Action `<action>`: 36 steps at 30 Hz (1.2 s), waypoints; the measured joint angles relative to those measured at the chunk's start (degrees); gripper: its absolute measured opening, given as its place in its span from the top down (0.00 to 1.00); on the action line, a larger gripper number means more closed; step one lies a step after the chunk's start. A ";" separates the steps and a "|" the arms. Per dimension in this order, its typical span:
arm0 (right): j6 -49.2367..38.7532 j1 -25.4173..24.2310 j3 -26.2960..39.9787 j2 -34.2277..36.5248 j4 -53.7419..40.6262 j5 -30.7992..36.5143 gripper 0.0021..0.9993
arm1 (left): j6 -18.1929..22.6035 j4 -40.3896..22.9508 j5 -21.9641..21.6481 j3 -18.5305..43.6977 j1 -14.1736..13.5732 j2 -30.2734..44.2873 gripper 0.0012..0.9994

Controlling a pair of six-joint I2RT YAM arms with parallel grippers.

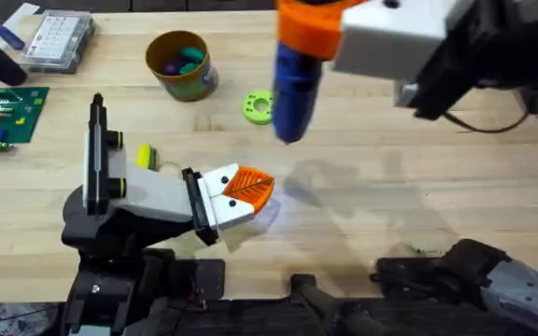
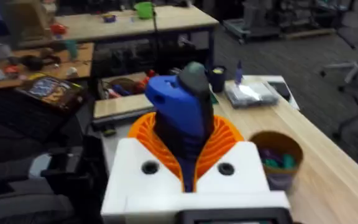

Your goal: Pick up the gripper from the table and insert it into the empty holder that is missing its gripper. Then pick up a screw, insert it into the mounting hole, and use the screwdriver to tighten it. Finally, clean up the table by picking up the vegetable and placing it into the bucket.

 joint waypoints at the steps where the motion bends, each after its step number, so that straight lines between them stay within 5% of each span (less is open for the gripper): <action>1: 0.10 1.23 -0.01 0.37 1.38 -0.01 0.95 | 0.00 0.00 0.00 0.00 0.00 0.00 0.99; 14: 0.48 10.93 -0.06 3.25 10.02 -0.25 0.95 | 0.00 0.00 0.00 0.00 0.00 0.02 0.99; 36: 3.02 14.53 -0.08 12.53 18.12 0.36 0.96 | 0.00 0.00 -0.02 -0.01 0.00 0.01 0.99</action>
